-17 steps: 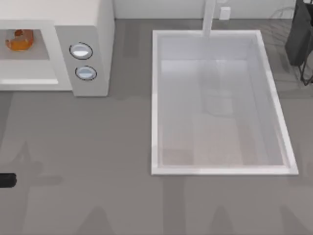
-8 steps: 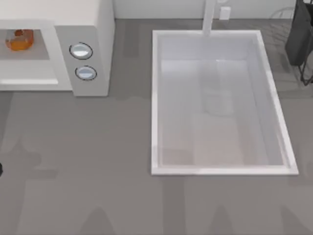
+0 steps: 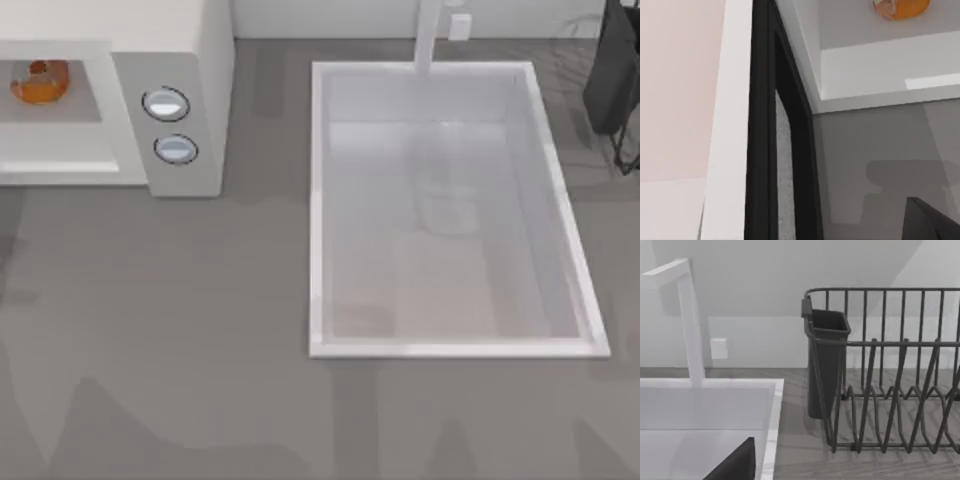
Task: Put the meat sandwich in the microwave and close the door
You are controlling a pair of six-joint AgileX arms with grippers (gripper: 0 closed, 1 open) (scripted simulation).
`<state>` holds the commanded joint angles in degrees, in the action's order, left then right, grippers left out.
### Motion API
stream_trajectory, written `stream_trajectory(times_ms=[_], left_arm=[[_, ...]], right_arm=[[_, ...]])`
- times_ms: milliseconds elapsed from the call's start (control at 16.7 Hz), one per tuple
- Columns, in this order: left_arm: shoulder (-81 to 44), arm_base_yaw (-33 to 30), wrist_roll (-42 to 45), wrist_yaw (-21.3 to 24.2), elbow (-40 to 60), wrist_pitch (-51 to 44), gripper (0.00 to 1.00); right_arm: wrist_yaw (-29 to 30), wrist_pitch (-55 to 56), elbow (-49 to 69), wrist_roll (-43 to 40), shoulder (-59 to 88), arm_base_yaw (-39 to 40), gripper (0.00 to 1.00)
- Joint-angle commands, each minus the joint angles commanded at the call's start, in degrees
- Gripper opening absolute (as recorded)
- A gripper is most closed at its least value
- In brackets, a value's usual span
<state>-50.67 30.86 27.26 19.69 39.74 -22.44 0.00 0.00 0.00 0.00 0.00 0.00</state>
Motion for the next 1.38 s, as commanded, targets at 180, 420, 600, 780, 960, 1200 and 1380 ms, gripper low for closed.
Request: stream_trajectory(times_ms=[180, 420, 600, 780, 960, 1200, 1380], left_arm=[[-16.9, 9.4, 8.4, 5.7, 11.9, -7.0, 0.00], [-34.1, 20.0, 17.7, 12.4, 25.6, -14.5, 0.00], [-43.0, 25.7, 22.5, 16.3, 33.2, -18.4, 0.00], [-47.4, 28.5, 24.8, 18.4, 36.9, -20.3, 0.00], [-47.6, 28.7, 24.9, 18.5, 37.1, -20.4, 0.00], [-47.8, 28.4, 25.0, 18.4, 36.2, -19.3, 0.00], [-49.8, 28.4, 25.1, 18.6, 32.1, -13.4, 0.00]], right_arm=[[0.0, 0.0, 0.0, 0.0, 0.0, 0.0, 1.00], [0.0, 0.0, 0.0, 0.0, 0.0, 0.0, 1.00], [0.0, 0.0, 0.0, 0.0, 0.0, 0.0, 1.00], [0.0, 0.0, 0.0, 0.0, 0.0, 0.0, 1.00], [0.0, 0.0, 0.0, 0.0, 0.0, 0.0, 1.00], [0.0, 0.0, 0.0, 0.0, 0.0, 0.0, 1.00], [0.0, 0.0, 0.0, 0.0, 0.0, 0.0, 1.00]])
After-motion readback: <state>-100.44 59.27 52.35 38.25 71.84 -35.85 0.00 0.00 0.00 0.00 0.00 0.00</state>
